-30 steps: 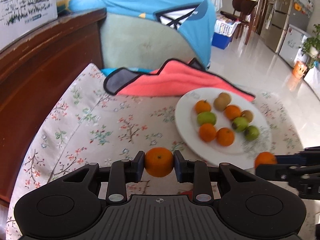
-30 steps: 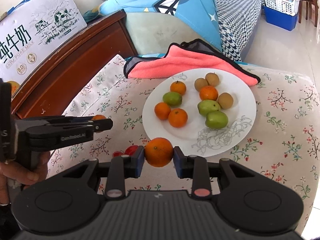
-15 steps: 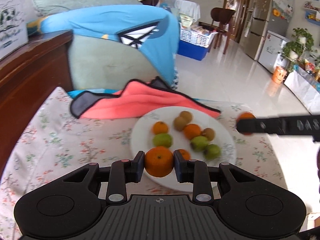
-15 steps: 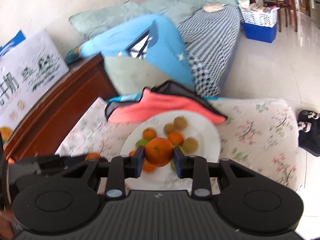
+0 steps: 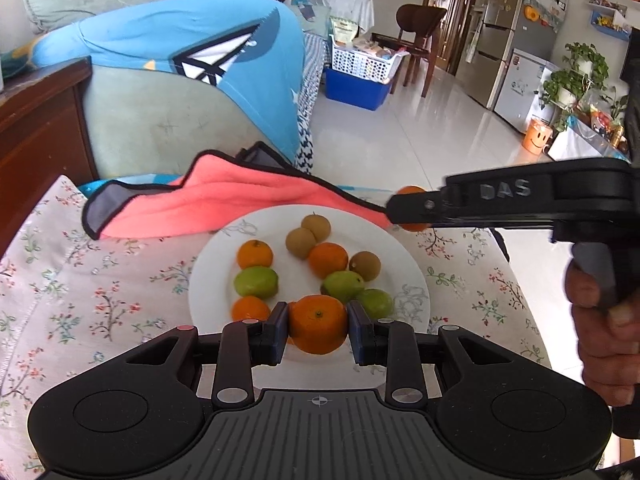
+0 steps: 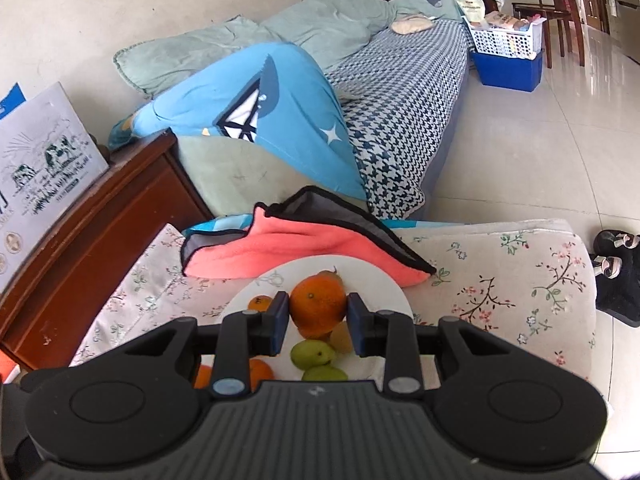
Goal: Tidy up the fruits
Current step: 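Carry both oranges over the white plate and open both tools, then move both open tools back to the two red cherry tomatoes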
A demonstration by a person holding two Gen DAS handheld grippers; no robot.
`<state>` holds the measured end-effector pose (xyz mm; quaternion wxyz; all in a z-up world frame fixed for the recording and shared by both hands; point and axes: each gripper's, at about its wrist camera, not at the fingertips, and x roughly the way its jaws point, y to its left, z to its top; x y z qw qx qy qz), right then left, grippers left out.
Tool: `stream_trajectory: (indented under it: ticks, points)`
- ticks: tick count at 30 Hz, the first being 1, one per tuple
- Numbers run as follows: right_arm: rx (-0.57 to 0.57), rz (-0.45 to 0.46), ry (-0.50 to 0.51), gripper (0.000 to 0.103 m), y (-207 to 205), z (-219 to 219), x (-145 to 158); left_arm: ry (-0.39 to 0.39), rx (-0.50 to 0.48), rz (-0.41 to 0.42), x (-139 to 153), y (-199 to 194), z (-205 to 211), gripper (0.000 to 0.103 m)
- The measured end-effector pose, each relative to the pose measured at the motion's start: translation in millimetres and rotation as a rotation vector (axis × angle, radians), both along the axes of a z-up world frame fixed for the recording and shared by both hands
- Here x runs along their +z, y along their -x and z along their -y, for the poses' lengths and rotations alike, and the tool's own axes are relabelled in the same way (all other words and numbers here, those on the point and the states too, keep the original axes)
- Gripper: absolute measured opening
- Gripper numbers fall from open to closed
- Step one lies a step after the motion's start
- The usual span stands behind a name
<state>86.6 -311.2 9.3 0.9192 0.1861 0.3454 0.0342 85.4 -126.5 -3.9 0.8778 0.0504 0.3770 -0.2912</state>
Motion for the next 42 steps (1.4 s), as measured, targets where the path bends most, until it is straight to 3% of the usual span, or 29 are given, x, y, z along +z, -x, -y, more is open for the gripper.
stream_trajectory:
  ticks: [15, 20, 24, 28, 35, 42]
  points:
    - [-0.067, -0.070, -0.042, 0.031, -34.4, 8.3, -36.1, 0.006, 0.006, -0.059, -15.8, -10.9, 16.6, 0.029]
    - [-0.076, -0.063, -0.048, 0.037, -37.5, 8.5, -37.4, 0.019, 0.030, -0.056, -14.1, -13.8, 16.0, 0.031]
    - [-0.070, -0.052, -0.053, 0.038, -36.9, 8.3, -31.8, 0.026, 0.064, -0.039, -6.0, -13.9, 11.4, 0.057]
    - [-0.049, -0.032, -0.039, 0.037, -33.5, 5.2, -21.1, 0.010, 0.091, -0.011, 3.4, -14.1, 3.9, 0.072]
    - [-0.015, -0.021, 0.025, 0.041, -17.3, -9.1, -4.3, -0.055, 0.125, 0.004, 14.4, -5.0, -13.2, 0.084]
    - [-0.010, -0.033, 0.083, 0.058, 5.8, -23.9, 3.2, -0.098, 0.123, 0.013, 18.0, 7.7, -25.2, 0.093]
